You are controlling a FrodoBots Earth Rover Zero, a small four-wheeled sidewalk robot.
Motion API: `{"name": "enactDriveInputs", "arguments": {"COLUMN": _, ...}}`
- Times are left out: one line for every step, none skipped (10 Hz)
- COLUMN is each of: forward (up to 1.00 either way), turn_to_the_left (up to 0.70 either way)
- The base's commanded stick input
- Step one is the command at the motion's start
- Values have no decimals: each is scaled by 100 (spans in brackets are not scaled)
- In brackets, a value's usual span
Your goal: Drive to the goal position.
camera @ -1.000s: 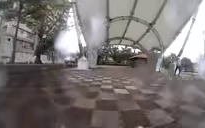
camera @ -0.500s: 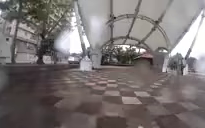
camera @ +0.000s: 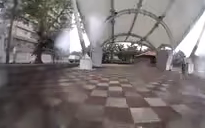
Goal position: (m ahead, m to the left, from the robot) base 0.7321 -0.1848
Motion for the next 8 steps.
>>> {"name": "enactDriveInputs", "arguments": {"forward": 100, "turn_to_the_left": 0}}
{"name": "enactDriveInputs", "arguments": {"forward": 100, "turn_to_the_left": 0}}
{"name": "enactDriveInputs", "arguments": {"forward": 100, "turn_to_the_left": 0}}
{"name": "enactDriveInputs", "arguments": {"forward": 100, "turn_to_the_left": 0}}
{"name": "enactDriveInputs", "arguments": {"forward": 100, "turn_to_the_left": 0}}
{"name": "enactDriveInputs", "arguments": {"forward": 100, "turn_to_the_left": 0}}
{"name": "enactDriveInputs", "arguments": {"forward": 100, "turn_to_the_left": 0}}
{"name": "enactDriveInputs", "arguments": {"forward": 100, "turn_to_the_left": 0}}
